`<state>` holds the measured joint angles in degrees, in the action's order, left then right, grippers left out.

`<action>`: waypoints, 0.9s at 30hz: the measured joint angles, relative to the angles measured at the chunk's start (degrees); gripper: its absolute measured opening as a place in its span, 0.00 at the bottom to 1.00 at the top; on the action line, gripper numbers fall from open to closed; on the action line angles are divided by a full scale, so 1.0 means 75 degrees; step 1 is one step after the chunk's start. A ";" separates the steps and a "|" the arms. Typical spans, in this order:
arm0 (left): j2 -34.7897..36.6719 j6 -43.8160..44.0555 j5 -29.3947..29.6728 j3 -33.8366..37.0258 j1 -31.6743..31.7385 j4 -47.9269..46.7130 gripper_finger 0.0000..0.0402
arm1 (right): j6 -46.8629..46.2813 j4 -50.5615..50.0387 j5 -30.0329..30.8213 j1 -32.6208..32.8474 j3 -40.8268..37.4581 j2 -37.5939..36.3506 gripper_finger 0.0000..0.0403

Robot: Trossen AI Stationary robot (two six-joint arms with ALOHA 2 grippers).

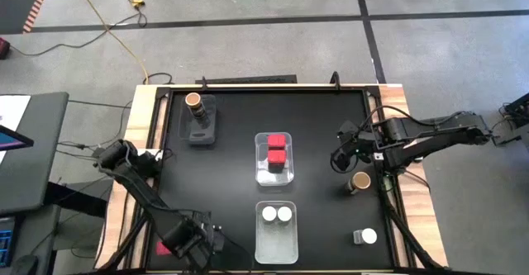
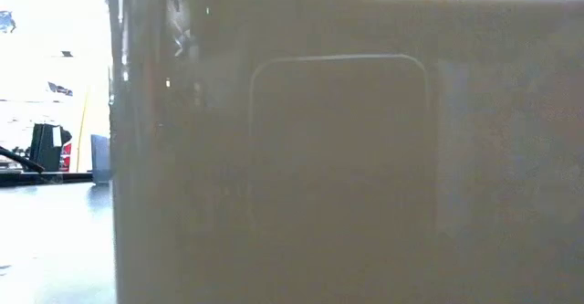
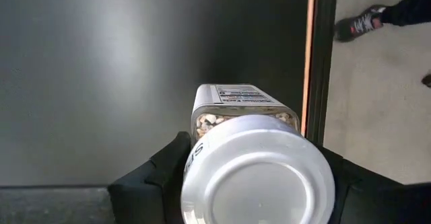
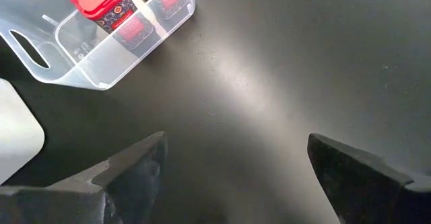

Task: Sort spices by type
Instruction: Put the white seasoning bottle into the white bin

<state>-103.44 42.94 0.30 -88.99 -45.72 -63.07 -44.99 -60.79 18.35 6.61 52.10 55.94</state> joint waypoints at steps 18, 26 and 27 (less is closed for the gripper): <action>-0.0736 -0.0010 0.1080 -0.3958 0.2245 -0.1897 0.49 | 0.0279 -0.0021 -0.0003 0.0000 0.0000 -0.0003 0.95; -0.2704 -0.0063 0.0796 -0.6132 0.2277 -0.2141 0.49 | 0.0405 -0.0064 -0.0009 0.0003 0.0000 -0.0003 0.95; -0.2810 -0.0090 0.0776 -0.6125 0.2244 -0.1942 0.49 | 0.0405 -0.0062 -0.0009 0.0003 0.0000 -0.0003 0.95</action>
<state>-124.51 42.26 6.11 -134.93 -28.89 -77.63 -41.95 -61.25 18.28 6.63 52.10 55.92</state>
